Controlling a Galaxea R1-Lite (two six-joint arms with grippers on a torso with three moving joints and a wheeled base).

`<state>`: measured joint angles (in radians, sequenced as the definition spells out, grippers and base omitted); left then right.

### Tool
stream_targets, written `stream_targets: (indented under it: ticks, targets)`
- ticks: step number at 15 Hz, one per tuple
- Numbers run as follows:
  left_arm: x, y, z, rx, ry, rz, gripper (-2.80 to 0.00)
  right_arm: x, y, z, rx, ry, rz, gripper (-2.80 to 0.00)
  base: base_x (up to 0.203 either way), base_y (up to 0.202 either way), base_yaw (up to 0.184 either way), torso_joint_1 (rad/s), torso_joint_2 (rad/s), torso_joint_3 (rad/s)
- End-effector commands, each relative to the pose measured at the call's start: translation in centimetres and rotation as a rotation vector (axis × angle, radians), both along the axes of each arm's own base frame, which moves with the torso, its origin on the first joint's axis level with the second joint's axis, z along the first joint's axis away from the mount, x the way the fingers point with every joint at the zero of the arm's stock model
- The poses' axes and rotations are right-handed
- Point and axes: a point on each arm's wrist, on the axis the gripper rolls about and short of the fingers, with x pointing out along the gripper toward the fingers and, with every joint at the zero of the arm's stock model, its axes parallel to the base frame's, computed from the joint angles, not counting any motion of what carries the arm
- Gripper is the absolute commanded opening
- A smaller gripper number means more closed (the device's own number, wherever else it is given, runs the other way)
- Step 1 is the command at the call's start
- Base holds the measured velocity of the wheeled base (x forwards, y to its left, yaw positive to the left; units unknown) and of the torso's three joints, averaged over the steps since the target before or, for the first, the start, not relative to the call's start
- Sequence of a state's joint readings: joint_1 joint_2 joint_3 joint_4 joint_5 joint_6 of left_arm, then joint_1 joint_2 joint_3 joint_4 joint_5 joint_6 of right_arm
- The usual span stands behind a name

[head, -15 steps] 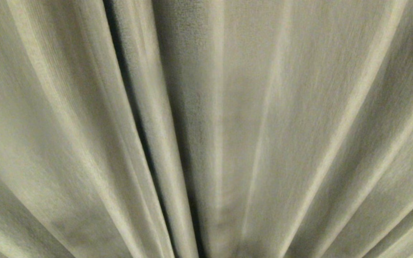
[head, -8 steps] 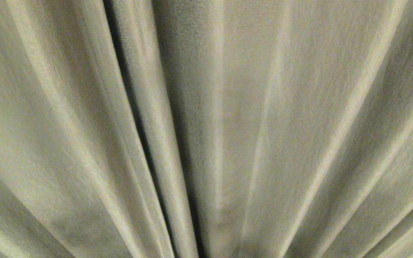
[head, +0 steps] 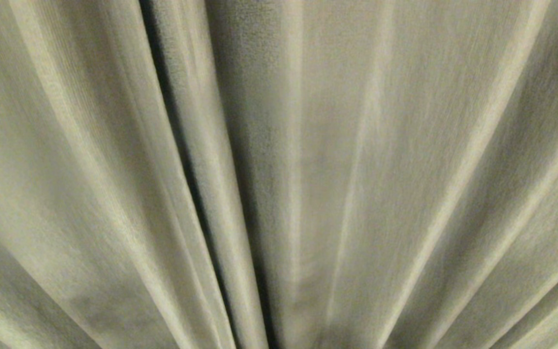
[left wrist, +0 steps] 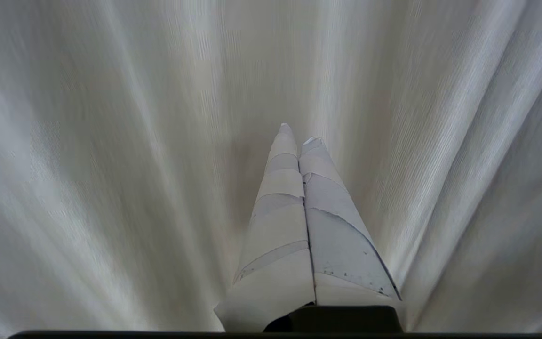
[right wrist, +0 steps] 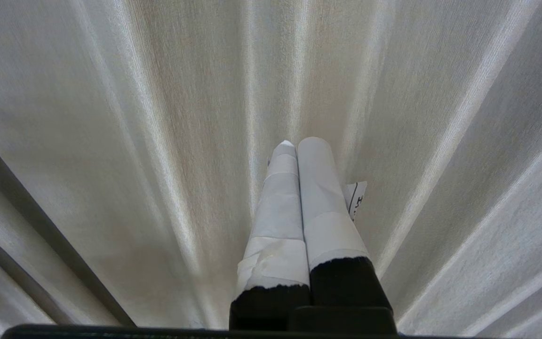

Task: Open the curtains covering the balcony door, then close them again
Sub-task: Pull the outer curtains open on both sides

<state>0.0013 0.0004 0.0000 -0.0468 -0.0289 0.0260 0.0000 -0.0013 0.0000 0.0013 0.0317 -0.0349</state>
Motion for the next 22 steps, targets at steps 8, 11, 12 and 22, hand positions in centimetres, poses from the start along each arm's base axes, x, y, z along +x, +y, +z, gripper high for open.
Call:
stream_targets:
  ticks: [8,11,12,22]
  targets:
    - [-0.7,-0.2,2.9,0.013,-0.21,-0.071,-2.8,0.0,0.0,0.0,0.0,0.0,0.001,-2.8,0.0,0.0,0.0,0.0,0.0,0.0]
    - [-0.7,-0.2,2.9,0.013,-0.209,-0.074,-2.8,0.0,0.0,0.0,0.0,0.001,0.001,-2.8,0.0,0.0,0.0,0.0,0.0,0.0]
    - [-0.7,-0.2,3.0,0.015,-0.21,-0.088,-2.8,0.0,0.0,0.0,0.0,0.002,0.001,-2.8,0.0,0.0,0.0,0.0,0.0,0.0]
    - [-0.3,-0.7,9.7,-0.019,-0.152,-0.318,-2.8,0.0,0.0,0.0,0.0,0.002,0.001,-2.8,0.0,0.0,0.0,0.0,0.0,0.0]
